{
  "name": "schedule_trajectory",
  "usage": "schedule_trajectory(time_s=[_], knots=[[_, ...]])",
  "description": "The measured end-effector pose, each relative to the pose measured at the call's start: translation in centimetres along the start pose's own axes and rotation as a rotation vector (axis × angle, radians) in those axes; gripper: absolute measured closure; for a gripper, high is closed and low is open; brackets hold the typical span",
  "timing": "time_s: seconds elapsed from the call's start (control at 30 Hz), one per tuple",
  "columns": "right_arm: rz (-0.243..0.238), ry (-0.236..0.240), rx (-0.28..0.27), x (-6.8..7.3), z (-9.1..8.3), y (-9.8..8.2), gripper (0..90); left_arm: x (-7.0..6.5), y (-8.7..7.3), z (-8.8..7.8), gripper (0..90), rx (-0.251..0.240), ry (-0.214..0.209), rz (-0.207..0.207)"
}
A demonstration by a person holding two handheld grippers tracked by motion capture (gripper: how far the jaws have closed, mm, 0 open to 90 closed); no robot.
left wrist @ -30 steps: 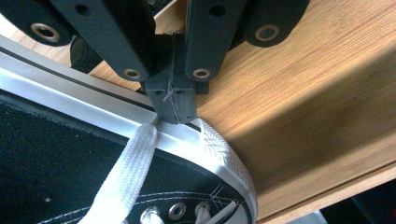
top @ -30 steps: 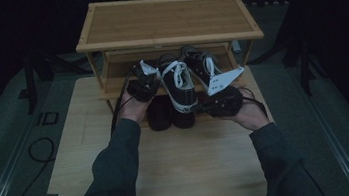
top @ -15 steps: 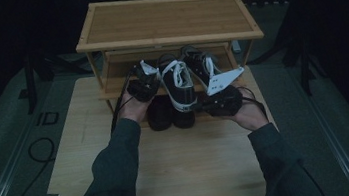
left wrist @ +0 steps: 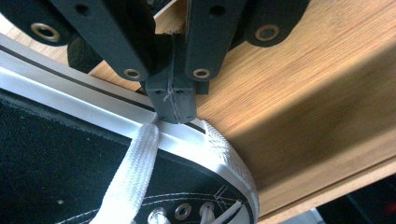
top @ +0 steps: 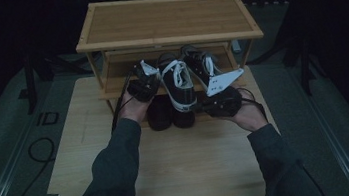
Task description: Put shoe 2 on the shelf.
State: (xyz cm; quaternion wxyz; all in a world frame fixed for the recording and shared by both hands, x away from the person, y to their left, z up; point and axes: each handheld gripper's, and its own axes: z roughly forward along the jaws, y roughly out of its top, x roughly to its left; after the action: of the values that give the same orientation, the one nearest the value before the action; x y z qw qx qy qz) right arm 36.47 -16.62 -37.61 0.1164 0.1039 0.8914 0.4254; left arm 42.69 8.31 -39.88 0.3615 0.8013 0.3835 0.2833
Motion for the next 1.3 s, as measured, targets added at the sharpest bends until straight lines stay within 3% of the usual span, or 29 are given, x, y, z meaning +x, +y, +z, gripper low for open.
schedule_trajectory(time_s=[0.17, 0.3, 0.4, 0.5, 0.9, 1.3], knots=[[-0.006, -0.005, 0.001, 0.1, 0.0, 0.0, 90.0, 0.0, -0.1, -0.1, 90.0, -0.003, 0.001, 0.018], [-0.006, -0.006, -0.001, 0.1, 0.1, 0.0, 90.0, 0.2, -0.5, -0.4, 90.0, -0.003, 0.042, 0.046], [-0.008, -0.004, -0.003, 0.2, 0.1, 0.0, 90.0, 0.4, -0.7, -0.4, 90.0, -0.019, 0.024, 0.012], [-0.009, -0.003, -0.009, 0.1, 0.2, 0.0, 90.0, 0.3, -0.6, -0.5, 90.0, -0.003, 0.037, 0.031], [-0.044, 0.003, -0.027, 0.2, 1.4, 0.7, 90.0, 0.3, -0.6, -0.4, 90.0, 0.0, 0.031, 0.018], [-0.075, -0.032, -0.022, 0.3, 2.1, 1.1, 90.0, 0.3, -0.6, -0.4, 90.0, -0.001, 0.029, 0.008]])
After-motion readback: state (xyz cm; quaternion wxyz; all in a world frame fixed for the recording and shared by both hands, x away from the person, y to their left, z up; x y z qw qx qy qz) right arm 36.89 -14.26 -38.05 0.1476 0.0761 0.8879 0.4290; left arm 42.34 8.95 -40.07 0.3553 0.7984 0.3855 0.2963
